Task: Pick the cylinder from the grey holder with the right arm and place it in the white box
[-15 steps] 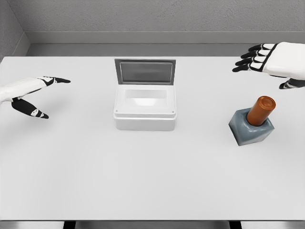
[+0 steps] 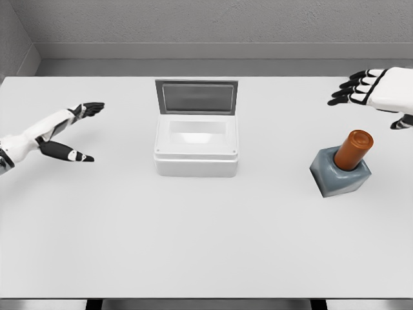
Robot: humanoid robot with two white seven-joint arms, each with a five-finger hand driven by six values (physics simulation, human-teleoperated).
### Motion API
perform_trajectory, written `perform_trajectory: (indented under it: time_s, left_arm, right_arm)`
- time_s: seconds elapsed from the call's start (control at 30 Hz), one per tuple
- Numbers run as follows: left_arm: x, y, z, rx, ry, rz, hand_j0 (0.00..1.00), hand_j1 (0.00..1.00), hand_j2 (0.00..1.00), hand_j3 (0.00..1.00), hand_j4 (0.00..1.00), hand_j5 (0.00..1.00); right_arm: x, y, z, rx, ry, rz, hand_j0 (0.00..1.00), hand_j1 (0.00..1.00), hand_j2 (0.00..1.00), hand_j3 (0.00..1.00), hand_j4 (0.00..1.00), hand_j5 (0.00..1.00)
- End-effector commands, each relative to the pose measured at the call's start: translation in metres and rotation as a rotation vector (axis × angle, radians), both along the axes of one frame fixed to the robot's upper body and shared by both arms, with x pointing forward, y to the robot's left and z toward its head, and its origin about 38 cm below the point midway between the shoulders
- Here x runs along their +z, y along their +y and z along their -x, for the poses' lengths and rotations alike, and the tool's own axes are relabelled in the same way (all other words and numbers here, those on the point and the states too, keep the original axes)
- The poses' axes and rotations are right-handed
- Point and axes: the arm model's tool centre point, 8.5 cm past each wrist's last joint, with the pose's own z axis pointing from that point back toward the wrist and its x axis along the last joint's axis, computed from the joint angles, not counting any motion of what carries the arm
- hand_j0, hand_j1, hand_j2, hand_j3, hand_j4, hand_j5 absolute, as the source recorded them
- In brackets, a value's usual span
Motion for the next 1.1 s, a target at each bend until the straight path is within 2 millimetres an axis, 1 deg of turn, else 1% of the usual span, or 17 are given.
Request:
perform_trajectory:
  time_s: [0.0, 0.03, 0.1, 0.13, 0.17, 0.23, 0.37, 0.4, 0.47, 0.57, 0.6, 0.67, 0.73, 0.8, 0.87, 1.07]
  left_arm:
    - [-0.004, -0.001, 0.000, 0.038, 0.027, 0.083, 1.00, 1.00, 1.00, 1.00, 1.00, 1.00]
    - [-0.003, 0.001, -0.001, 0.044, 0.026, 0.091, 1.00, 1.00, 1.00, 1.00, 1.00, 1.00]
    - [0.003, 0.002, -0.004, 0.044, 0.014, 0.088, 1.00, 1.00, 1.00, 1.00, 1.00, 1.00]
    - [0.002, -0.002, -0.003, 0.033, 0.015, 0.083, 1.00, 1.00, 1.00, 1.00, 1.00, 1.00]
    - [-0.005, -0.011, -0.003, 0.012, 0.032, 0.085, 1.00, 1.00, 1.00, 1.00, 1.00, 1.00]
    - [-0.001, -0.011, -0.005, 0.000, 0.031, 0.065, 1.00, 1.00, 1.00, 1.00, 1.00, 1.00]
    - [0.001, -0.004, -0.006, 0.048, 0.025, 0.104, 1.00, 1.00, 1.00, 1.00, 1.00, 1.00]
    - [0.002, -0.005, -0.007, 0.040, 0.025, 0.098, 1.00, 1.00, 1.00, 1.00, 1.00, 1.00]
    - [0.009, -0.007, -0.012, 0.034, 0.006, 0.095, 1.00, 1.00, 1.00, 1.00, 1.00, 1.00]
    - [0.011, -0.008, -0.015, 0.063, 0.000, 0.142, 1.00, 1.00, 1.00, 1.00, 1.00, 1.00]
    - [0.011, -0.009, -0.015, 0.060, 0.001, 0.143, 1.00, 1.00, 1.00, 1.00, 1.00, 1.00]
    - [0.009, -0.014, -0.014, 0.036, 0.007, 0.131, 1.00, 1.00, 1.00, 1.00, 1.00, 1.00]
    - [0.009, -0.013, -0.014, 0.038, 0.007, 0.130, 1.00, 1.00, 1.00, 1.00, 1.00, 1.00]
    - [0.008, -0.017, -0.014, 0.030, 0.008, 0.135, 1.00, 1.00, 1.00, 1.00, 1.00, 1.00]
    - [0.007, -0.020, -0.014, 0.026, 0.007, 0.135, 1.00, 1.00, 1.00, 1.00, 1.00, 1.00]
    - [0.007, -0.020, -0.015, 0.025, 0.006, 0.134, 1.00, 1.00, 1.00, 1.00, 1.00, 1.00]
  right_arm:
    - [-0.003, -0.004, -0.001, -0.015, -0.008, 0.045, 1.00, 1.00, 1.00, 1.00, 1.00, 1.00]
    - [-0.005, -0.003, -0.001, -0.015, -0.007, 0.050, 1.00, 1.00, 1.00, 1.00, 1.00, 1.00]
    - [-0.017, -0.002, 0.000, -0.009, 0.030, 0.059, 1.00, 1.00, 1.00, 1.00, 1.00, 1.00]
    - [-0.023, -0.001, 0.001, -0.005, 0.044, 0.065, 1.00, 1.00, 1.00, 1.00, 1.00, 1.00]
    - [-0.027, 0.000, 0.001, -0.001, 0.057, 0.067, 1.00, 1.00, 1.00, 1.00, 1.00, 1.00]
    - [-0.039, 0.004, 0.002, 0.010, 0.087, 0.071, 1.00, 1.00, 1.00, 1.00, 1.00, 1.00]
    - [-0.045, 0.008, 0.002, 0.020, 0.102, 0.068, 1.00, 1.00, 1.00, 1.00, 1.00, 1.00]
    - [-0.049, 0.012, 0.002, 0.029, 0.109, 0.063, 1.00, 1.00, 1.00, 1.00, 1.00, 1.00]
    - [-0.053, 0.017, 0.000, 0.039, 0.107, 0.066, 1.00, 1.00, 1.00, 1.00, 1.00, 1.00]
    - [-0.055, 0.022, -0.002, 0.048, 0.103, 0.062, 1.00, 1.00, 1.00, 1.00, 1.00, 1.00]
    - [-0.057, 0.021, -0.004, 0.042, 0.107, 0.058, 1.00, 1.00, 1.00, 1.00, 1.00, 1.00]
    - [-0.069, 0.018, -0.007, 0.027, 0.136, 0.057, 1.00, 1.00, 1.00, 1.00, 1.00, 1.00]
    - [-0.073, 0.015, -0.009, 0.017, 0.128, 0.090, 1.00, 1.00, 1.00, 1.00, 1.00, 1.00]
    - [-0.077, 0.014, -0.009, 0.014, 0.140, 0.093, 1.00, 1.00, 1.00, 1.00, 1.00, 1.00]
    - [-0.079, 0.011, -0.011, 0.003, 0.147, 0.094, 1.00, 1.00, 1.00, 1.00, 1.00, 1.00]
    - [-0.078, 0.014, -0.012, 0.008, 0.141, 0.088, 1.00, 1.00, 1.00, 1.00, 1.00, 1.00]
